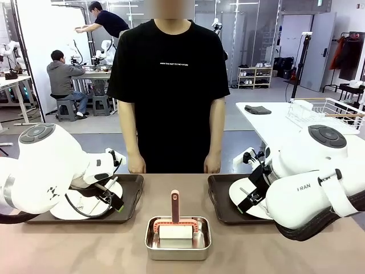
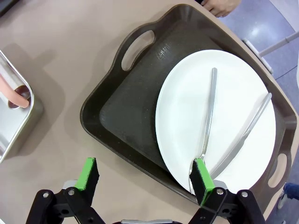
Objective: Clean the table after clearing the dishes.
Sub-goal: When the left (or right) Handle tray is removed, use the left hand (or right hand) to clean the left (or right) side of the table with the Lint Roller.
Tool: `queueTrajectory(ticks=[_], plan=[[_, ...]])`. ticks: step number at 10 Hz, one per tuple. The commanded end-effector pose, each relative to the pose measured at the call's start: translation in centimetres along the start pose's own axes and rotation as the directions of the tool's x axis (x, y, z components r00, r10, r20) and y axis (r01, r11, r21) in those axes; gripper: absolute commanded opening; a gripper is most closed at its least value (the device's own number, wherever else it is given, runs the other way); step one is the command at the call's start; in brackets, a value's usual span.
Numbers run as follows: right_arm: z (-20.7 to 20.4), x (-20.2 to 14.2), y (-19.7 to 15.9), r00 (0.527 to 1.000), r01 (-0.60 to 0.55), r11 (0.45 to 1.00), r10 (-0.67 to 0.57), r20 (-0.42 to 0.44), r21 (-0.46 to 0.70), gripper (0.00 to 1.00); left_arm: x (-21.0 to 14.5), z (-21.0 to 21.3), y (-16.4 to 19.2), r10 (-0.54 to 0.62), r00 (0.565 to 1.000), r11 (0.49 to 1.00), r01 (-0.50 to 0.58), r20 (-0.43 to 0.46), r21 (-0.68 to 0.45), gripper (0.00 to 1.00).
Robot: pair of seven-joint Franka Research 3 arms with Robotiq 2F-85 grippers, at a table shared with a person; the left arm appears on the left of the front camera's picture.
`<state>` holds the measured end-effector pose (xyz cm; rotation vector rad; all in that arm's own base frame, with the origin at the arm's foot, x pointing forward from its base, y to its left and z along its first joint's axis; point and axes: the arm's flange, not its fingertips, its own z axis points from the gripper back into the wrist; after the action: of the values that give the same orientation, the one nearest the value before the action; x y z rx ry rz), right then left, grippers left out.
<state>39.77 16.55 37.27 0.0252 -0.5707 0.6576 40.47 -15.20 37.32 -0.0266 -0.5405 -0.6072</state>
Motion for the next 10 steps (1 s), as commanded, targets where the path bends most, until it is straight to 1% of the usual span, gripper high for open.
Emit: queueTrajectory(ticks=[1, 2, 3, 4, 5, 6, 7, 8, 9, 10], plan=[[1.3, 1.3, -1.5, 1.000, 0.012, 0.995, -0.012, -0.004, 0.103, 1.00, 1.8, 1.3, 1.1, 0.015, 0.999, 0.998, -0.018, -0.041, -0.066, 1.00], [2.4, 2.6, -2.8, 0.998, 0.049, 0.977, -0.041, -0.044, 0.208, 1.00, 2.6, 2.1, 2.2, 0.064, 0.996, 0.990, -0.071, -0.061, -0.124, 1.00], [3.6, 3.8, -4.3, 0.997, 0.058, 0.961, -0.044, -0.055, 0.270, 1.00, 3.5, 3.0, 3.4, 0.079, 0.993, 0.973, -0.095, -0.084, -0.209, 1.00], [4.4, 5.0, -6.4, 0.993, 0.099, 0.945, -0.075, -0.089, 0.312, 1.00, 4.2, 5.0, 5.2, 0.112, 0.990, 0.929, -0.136, -0.087, -0.344, 1.00], [4.9, 5.6, -8.0, 0.988, 0.140, 0.910, -0.105, -0.110, 0.391, 1.00, 4.3, 7.0, 7.5, 0.165, 0.984, 0.890, -0.177, -0.063, -0.420, 1.00], [5.3, 6.1, -9.9, 0.978, 0.200, 0.864, -0.149, -0.144, 0.463, 1.00, 3.9, 8.8, 10.1, 0.217, 0.975, 0.829, -0.209, -0.045, -0.519, 1.00], [5.7, 6.1, -11.8, 0.962, 0.271, 0.792, -0.210, -0.173, 0.548, 1.00, 2.9, 10.1, 12.1, 0.234, 0.972, 0.745, -0.205, -0.040, -0.635, 1.00], [6.3, 5.5, -14.0, 0.938, 0.343, 0.718, -0.290, -0.188, 0.605, 1.00, 1.3, 11.3, 14.5, 0.315, 0.949, 0.663, -0.218, 0.003, -0.716, 1.00], [6.8, 4.4, -15.7, 0.912, 0.395, 0.627, -0.353, -0.207, 0.671, 1.00, -0.6, 12.2, 16.4, 0.375, 0.927, 0.616, -0.227, 0.028, -0.755, 1.00], [7.3, 2.9, -17.6, 0.888, 0.428, 0.558, -0.406, -0.216, 0.711, 1.00, -3.0, 12.7, 18.1, 0.458, 0.888, 0.552, -0.250, 0.039, -0.795, 1.00]])
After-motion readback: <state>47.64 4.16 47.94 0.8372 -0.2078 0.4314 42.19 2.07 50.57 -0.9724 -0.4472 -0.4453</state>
